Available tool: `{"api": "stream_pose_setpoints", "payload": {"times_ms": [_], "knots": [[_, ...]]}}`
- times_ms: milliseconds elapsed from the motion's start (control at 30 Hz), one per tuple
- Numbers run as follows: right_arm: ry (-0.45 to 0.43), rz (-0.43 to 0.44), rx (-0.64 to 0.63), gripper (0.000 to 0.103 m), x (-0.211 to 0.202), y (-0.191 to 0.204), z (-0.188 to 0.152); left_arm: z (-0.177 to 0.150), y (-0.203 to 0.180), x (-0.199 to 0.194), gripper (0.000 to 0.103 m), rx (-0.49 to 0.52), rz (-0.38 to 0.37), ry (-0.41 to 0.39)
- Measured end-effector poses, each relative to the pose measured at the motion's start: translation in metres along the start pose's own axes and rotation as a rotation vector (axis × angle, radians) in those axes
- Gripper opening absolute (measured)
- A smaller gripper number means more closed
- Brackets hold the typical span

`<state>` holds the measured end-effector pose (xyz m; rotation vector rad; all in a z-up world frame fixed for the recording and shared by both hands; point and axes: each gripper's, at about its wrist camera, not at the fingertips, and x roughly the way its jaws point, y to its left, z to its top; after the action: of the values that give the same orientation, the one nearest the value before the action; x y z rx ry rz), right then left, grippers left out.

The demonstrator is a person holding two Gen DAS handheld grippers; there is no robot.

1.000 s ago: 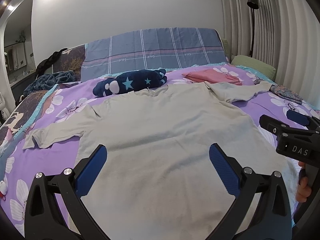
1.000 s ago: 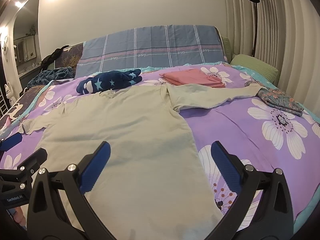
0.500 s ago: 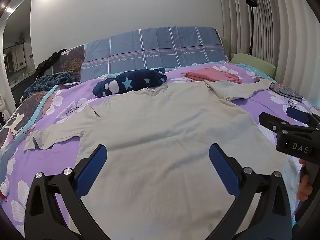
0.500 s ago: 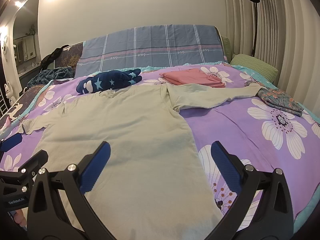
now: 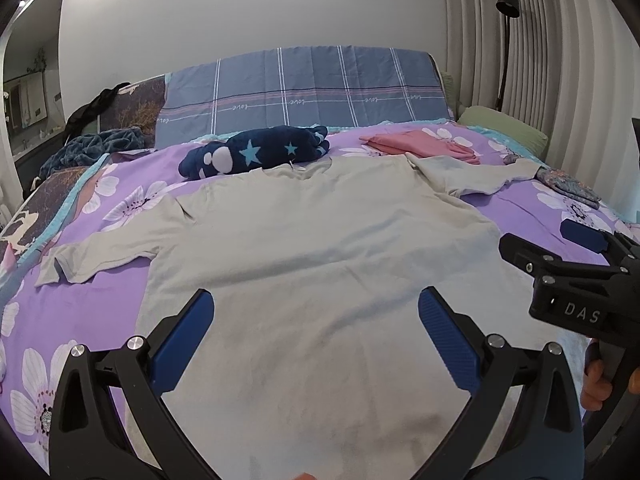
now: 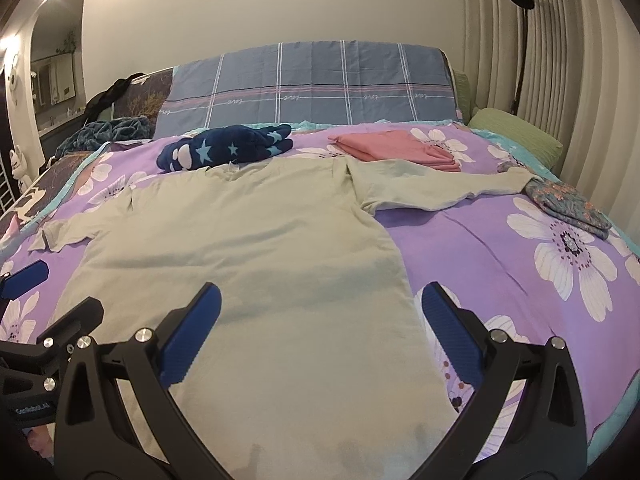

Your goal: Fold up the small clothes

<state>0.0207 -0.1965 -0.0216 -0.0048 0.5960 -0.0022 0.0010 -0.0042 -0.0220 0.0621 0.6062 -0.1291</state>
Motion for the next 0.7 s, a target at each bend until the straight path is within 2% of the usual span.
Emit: {"api": "stream_pose_setpoints", "payload": {"times_ms": [333,500,700], "knots": [[0.012,0.001,-0.016,0.101,0.006,0.011,0.003,-0.002,0.009,-0.001,0.102,-0.022,-0.054,-0.028],[0.006,-0.004,-0.026,0.101,0.009,0.015,0.004,-0.002,0.011,0.001,0.102,-0.025,-0.058,-0.033],[0.007,-0.012,-0.05,0.101,0.015,0.022,0.006,-0.002,0.023,0.008,0.102,-0.074,-0.059,-0.039]]}}
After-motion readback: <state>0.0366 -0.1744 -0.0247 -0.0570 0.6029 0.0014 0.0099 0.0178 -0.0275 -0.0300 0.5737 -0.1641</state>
